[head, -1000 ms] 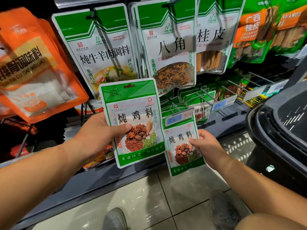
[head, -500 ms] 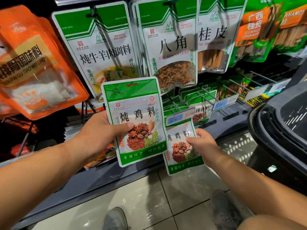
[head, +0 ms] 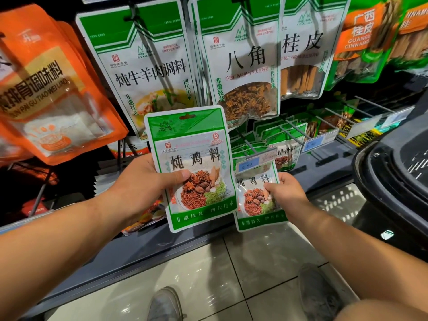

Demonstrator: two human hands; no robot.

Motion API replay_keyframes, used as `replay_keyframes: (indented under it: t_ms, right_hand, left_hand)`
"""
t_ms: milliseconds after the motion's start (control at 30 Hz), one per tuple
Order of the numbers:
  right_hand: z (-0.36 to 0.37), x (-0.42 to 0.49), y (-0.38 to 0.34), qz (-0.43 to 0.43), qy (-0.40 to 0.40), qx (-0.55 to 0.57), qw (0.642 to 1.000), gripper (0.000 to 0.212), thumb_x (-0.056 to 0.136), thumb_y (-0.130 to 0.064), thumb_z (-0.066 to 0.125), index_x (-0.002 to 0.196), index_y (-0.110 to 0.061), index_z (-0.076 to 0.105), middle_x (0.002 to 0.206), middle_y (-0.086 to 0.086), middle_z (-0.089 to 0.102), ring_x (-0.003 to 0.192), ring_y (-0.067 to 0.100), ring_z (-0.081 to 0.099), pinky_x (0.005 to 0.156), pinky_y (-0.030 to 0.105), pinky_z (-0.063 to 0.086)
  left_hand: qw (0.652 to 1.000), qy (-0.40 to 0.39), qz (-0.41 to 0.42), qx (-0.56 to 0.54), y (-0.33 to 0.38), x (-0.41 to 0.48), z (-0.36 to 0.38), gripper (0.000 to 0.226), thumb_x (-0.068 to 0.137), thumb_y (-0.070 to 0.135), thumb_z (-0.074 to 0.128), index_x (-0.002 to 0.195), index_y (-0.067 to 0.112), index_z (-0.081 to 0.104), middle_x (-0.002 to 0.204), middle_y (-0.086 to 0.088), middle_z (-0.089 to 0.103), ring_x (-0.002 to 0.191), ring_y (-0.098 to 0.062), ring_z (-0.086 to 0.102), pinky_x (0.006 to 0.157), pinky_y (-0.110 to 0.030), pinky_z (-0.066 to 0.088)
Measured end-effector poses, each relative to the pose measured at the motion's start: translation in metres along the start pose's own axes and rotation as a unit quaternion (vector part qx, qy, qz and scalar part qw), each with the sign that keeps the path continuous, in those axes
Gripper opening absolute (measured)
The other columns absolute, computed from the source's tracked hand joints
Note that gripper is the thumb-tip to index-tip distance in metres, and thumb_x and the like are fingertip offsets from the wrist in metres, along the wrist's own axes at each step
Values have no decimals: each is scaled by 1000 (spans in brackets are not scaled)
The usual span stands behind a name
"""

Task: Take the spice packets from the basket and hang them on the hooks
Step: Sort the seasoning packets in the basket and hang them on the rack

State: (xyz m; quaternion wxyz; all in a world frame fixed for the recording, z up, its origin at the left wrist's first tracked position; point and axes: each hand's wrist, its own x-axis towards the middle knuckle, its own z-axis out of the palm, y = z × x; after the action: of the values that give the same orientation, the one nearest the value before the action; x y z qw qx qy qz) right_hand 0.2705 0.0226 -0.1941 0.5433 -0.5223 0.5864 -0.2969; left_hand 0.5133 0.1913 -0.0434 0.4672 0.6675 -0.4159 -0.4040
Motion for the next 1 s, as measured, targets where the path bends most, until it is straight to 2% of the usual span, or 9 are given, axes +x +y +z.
replay_keyframes:
  t_ms: [100,267,433,500,600,733,800,867,1000]
  right_hand:
    - [4,12,6,-1,-18,-51,999,53,76,-38,70,121,-11,60,109,8,63,102,25,59,97,46,50]
    - [0,7,2,-19,10,-81,996,23,91,-25,69,106,-9,63,96,12,71,87,30,64,84,45,55]
    - [-9,-1,5,-48,13,-105,993,17,84,-23,67,69,-19,73,83,10,76,79,29,69,80,46,58]
    - [-12,-6,6,-49,20,-101,993,11,90,-26,69,85,-21,77,93,0,77,96,28,70,89,40,57]
    - [-20,-8,8,-30,40,-97,994,53,96,-34,69,141,-7,58,131,12,67,125,31,61,105,36,44]
    - [-25,-17,11,-35,60,-45,997,43,96,-37,68,128,-8,63,122,16,68,119,34,63,101,42,48]
    - [-26,-29,7,-39,24,16,999,30,96,-44,65,104,-14,69,102,13,72,96,28,69,83,41,53]
    - [-25,-41,-2,-16,-49,100,994,31,103,-41,55,104,-13,69,100,9,72,86,21,67,72,35,51]
    - [-27,-56,-14,-40,-186,143,971,45,101,-45,51,124,-9,65,118,13,74,110,30,71,90,46,57]
  left_hand:
    - [1000,1,-3,4,-1,0,1,31,92,2,68,116,20,74,102,0,80,88,-24,78,70,-34,64]
    - [1000,3,-13,15,-4,-2,-1,27,91,5,70,110,24,77,100,-8,80,99,-57,68,90,-81,41]
    - [1000,-20,-19,6,-6,-3,3,32,89,6,72,117,20,74,106,-9,79,100,-45,73,96,-73,49]
    - [999,-39,-26,-10,-9,-2,4,36,85,9,76,120,17,73,109,-11,79,102,-43,73,100,-70,48]
    - [996,-80,-36,-12,-14,-2,11,44,78,11,81,121,15,72,112,-11,78,105,-42,73,101,-64,51]
    - [993,-109,-35,1,-26,3,25,40,79,0,79,117,12,74,111,-9,78,90,-21,77,73,-32,62]
    - [992,-118,-37,2,-31,5,35,37,84,-4,72,117,14,73,108,-5,79,86,-14,77,67,-21,58]
    - [992,-118,-41,9,-32,8,46,34,88,-6,70,114,16,73,98,0,80,80,-6,75,66,-17,55]
    - [992,-109,-52,32,-40,17,64,29,91,1,71,113,19,74,90,4,80,78,-11,71,70,-27,57]
